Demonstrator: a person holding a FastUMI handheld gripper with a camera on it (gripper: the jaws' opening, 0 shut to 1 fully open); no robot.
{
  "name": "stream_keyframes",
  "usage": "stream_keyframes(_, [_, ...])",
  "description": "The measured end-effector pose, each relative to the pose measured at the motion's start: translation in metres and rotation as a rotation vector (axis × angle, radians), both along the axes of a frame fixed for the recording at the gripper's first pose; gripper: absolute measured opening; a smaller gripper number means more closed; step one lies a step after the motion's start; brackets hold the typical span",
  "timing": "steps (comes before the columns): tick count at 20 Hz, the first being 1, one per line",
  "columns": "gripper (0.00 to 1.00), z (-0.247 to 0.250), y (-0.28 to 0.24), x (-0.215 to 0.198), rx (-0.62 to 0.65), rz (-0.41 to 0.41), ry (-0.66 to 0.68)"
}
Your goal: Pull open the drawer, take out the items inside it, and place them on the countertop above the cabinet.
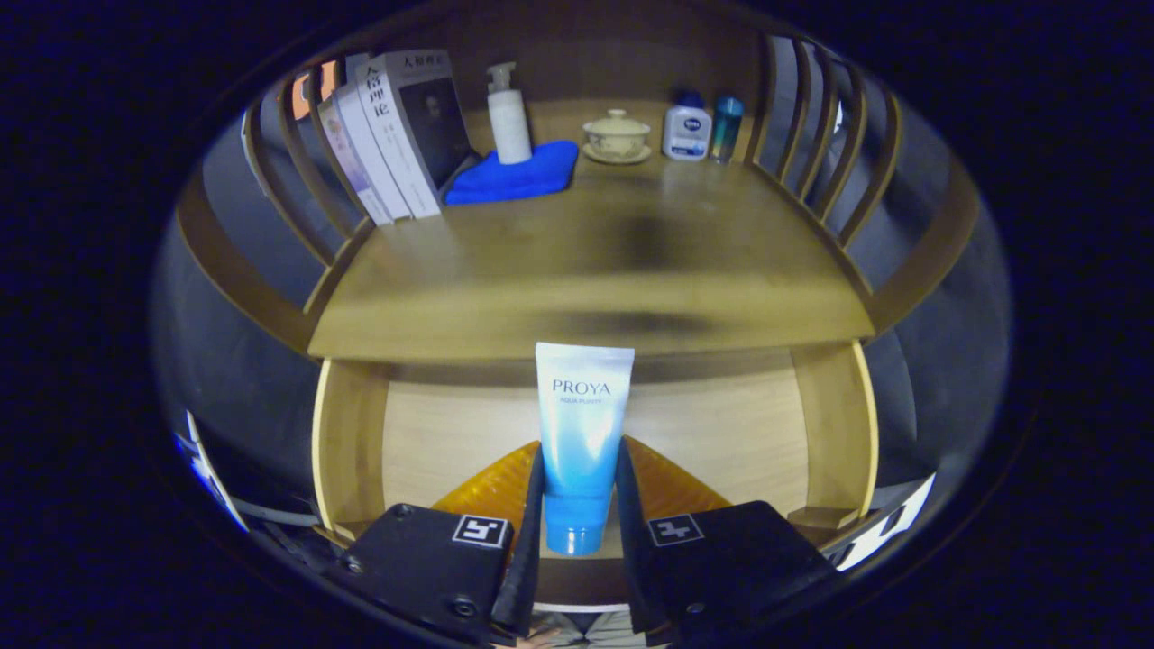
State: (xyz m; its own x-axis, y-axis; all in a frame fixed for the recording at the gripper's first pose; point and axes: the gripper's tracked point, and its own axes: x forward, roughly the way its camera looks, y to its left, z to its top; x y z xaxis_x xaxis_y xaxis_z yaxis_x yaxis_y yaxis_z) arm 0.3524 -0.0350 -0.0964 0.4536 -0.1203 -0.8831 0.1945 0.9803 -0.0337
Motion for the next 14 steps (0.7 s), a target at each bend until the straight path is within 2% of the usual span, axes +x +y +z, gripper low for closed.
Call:
stream_keyframes(7, [0.43, 0.024, 0.007, 0.071, -0.057, 0.023, -0.1])
stream_keyframes(14, [0.43, 0.003, -0.006, 0.128, -0.144, -0.009, -0.088])
